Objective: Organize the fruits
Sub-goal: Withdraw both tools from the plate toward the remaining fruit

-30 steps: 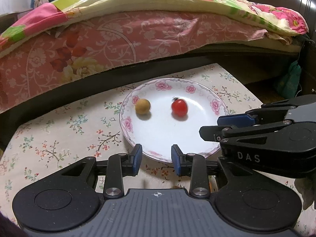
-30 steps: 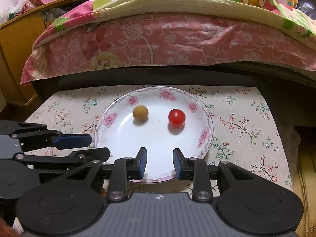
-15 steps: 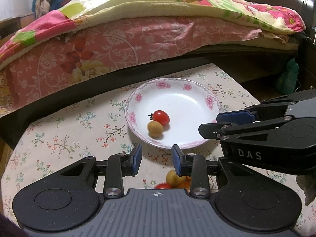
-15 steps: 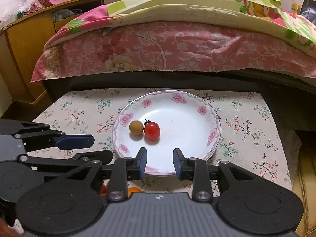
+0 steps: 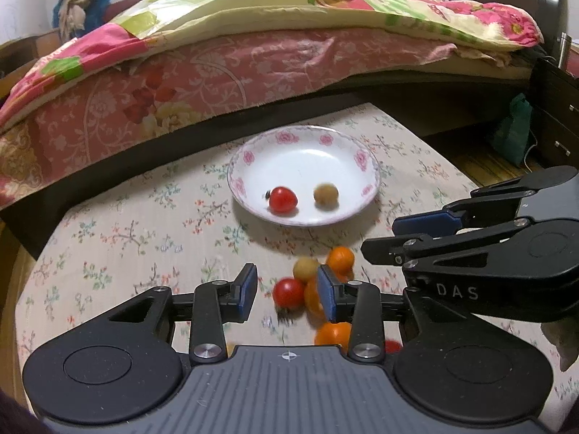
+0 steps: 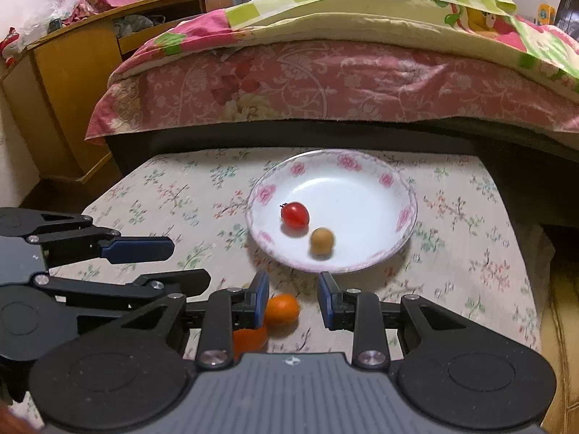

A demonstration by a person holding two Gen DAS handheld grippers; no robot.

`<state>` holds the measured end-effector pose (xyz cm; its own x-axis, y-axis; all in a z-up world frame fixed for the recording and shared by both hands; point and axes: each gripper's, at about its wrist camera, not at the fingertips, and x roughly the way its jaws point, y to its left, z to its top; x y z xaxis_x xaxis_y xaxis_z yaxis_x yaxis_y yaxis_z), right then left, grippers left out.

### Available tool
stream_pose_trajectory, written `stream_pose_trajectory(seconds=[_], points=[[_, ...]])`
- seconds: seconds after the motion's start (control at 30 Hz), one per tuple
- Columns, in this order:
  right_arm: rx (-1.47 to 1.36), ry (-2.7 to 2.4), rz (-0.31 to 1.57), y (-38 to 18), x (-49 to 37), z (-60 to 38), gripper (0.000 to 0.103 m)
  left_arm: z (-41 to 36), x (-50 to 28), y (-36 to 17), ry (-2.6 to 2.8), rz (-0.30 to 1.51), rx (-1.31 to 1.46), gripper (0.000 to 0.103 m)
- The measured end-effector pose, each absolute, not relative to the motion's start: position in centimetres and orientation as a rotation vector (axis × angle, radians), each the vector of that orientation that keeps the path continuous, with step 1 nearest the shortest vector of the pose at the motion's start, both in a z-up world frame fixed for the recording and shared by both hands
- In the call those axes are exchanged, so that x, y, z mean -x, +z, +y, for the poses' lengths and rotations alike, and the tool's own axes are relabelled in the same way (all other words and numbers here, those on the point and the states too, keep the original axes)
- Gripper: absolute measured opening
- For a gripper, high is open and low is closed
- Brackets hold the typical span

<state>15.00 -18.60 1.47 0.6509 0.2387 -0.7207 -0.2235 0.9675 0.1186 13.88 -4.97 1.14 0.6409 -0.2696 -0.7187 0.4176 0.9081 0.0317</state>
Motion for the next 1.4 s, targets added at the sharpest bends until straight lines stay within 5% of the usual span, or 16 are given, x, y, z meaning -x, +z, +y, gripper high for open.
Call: stream_pose_trajectory(seconds=[0.57, 1.4], points=[[-0.037, 0.343, 0.935, -0.8, -9.1, -16.9, 0.033, -1.6, -8.7, -0.8, -0.422, 0.864, -0.224, 0.051], [0.053, 0.368, 1.017, -4.7, -10.3, -15.9, 0.034, 1.2, -11.6, -2.9, -0.342, 0.863, -0.25, 0.061]])
